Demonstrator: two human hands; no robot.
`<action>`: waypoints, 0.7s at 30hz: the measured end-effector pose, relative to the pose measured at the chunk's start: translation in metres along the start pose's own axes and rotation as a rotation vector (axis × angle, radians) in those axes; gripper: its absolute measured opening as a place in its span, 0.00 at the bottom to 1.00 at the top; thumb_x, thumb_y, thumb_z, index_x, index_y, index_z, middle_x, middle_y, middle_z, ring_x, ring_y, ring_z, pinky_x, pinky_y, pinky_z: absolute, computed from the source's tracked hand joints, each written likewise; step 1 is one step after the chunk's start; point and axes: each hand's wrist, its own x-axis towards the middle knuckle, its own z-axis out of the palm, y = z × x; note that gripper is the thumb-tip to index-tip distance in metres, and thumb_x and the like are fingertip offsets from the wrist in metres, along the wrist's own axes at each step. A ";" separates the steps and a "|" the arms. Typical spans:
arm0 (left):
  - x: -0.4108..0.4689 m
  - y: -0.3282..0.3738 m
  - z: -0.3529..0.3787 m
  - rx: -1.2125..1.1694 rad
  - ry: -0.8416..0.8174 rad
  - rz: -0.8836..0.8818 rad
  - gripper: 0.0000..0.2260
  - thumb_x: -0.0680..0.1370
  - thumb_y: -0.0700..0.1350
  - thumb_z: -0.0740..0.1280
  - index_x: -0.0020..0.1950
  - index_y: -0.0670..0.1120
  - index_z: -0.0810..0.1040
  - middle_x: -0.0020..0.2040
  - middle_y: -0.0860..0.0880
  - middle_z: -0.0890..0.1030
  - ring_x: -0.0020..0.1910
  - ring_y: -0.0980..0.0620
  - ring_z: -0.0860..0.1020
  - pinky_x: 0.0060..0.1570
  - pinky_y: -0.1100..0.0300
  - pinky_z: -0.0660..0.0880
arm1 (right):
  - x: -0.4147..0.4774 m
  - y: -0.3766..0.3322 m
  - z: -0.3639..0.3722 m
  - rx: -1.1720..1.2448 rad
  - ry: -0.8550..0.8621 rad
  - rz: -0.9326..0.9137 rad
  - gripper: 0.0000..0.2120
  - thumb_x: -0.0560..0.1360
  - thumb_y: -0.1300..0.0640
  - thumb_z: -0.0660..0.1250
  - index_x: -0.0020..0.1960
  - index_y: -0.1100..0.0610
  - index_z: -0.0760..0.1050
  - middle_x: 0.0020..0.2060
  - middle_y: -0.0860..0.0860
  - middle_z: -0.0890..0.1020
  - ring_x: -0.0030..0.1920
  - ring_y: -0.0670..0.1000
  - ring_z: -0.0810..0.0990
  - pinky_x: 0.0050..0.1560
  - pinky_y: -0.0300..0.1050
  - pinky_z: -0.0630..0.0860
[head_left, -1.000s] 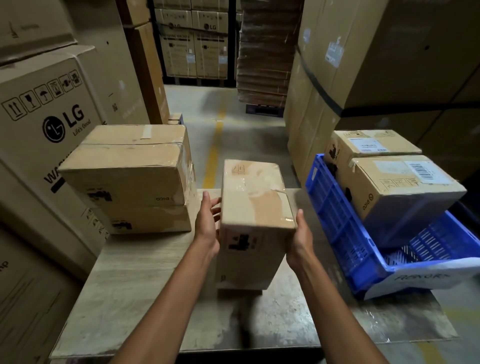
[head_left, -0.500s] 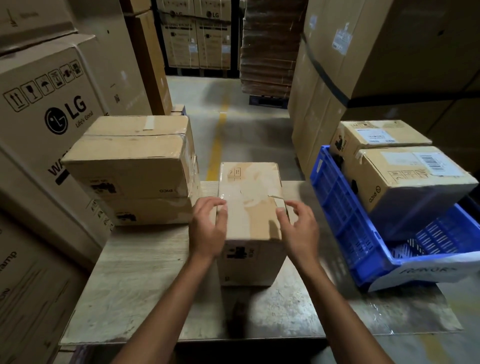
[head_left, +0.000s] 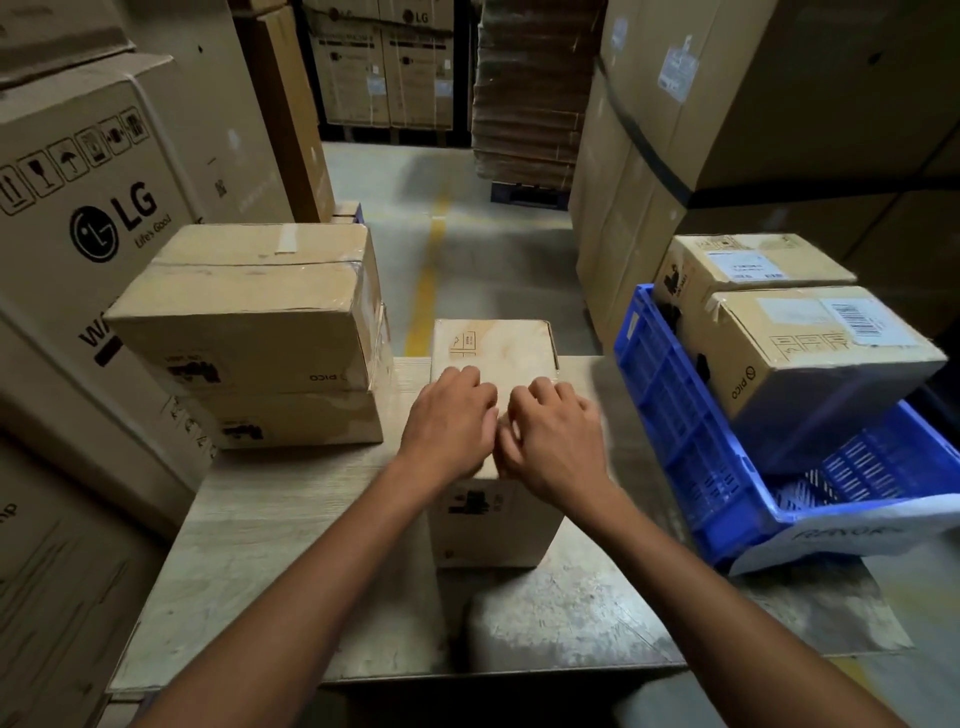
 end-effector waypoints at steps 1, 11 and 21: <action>0.008 0.000 0.000 0.005 -0.020 -0.001 0.10 0.81 0.47 0.61 0.57 0.46 0.79 0.54 0.47 0.76 0.56 0.47 0.73 0.55 0.52 0.73 | 0.008 0.000 -0.002 -0.026 -0.049 0.016 0.13 0.78 0.44 0.57 0.51 0.52 0.73 0.50 0.51 0.76 0.50 0.54 0.74 0.50 0.54 0.72; 0.028 -0.009 0.016 0.027 -0.145 -0.096 0.19 0.83 0.46 0.55 0.74 0.47 0.71 0.76 0.45 0.69 0.76 0.45 0.64 0.76 0.48 0.59 | 0.037 0.008 0.010 0.017 -0.166 -0.049 0.19 0.81 0.44 0.53 0.58 0.56 0.73 0.57 0.55 0.76 0.57 0.56 0.74 0.55 0.55 0.74; 0.060 -0.047 0.026 -0.125 -0.216 -0.090 0.21 0.85 0.48 0.54 0.78 0.53 0.64 0.80 0.54 0.60 0.80 0.49 0.54 0.75 0.36 0.51 | 0.075 0.005 0.018 0.007 -0.201 0.033 0.21 0.81 0.39 0.51 0.65 0.51 0.69 0.64 0.55 0.70 0.63 0.58 0.67 0.56 0.61 0.71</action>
